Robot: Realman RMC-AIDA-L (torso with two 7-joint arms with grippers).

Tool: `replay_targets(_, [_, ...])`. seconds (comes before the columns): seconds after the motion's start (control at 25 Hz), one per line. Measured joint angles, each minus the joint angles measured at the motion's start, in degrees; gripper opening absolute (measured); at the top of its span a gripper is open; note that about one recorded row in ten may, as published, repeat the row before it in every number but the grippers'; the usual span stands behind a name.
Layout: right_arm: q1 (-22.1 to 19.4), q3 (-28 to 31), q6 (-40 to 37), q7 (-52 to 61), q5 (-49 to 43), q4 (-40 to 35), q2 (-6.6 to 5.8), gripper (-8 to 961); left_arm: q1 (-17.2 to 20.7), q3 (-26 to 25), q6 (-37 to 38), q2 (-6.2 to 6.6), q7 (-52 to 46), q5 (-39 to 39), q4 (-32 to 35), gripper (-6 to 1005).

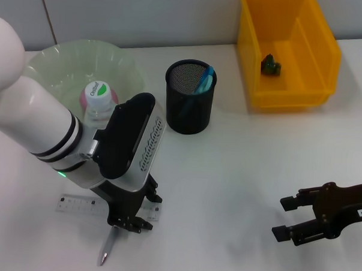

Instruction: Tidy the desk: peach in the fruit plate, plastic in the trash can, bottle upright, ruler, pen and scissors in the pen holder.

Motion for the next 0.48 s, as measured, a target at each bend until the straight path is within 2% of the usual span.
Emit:
replay_targets(0.24, [0.1, 0.0, 0.4, -0.3, 0.0, 0.9, 0.00, 838, -0.1, 0.4, -0.1, 0.00, 0.0, 0.0, -0.1, 483])
replay_targets(0.48, [0.2, -0.4, 0.7, -0.3, 0.0, 1.3, 0.00, 838, -0.7, 0.9, 0.3, 0.00, -0.3, 0.7, 0.2, 424])
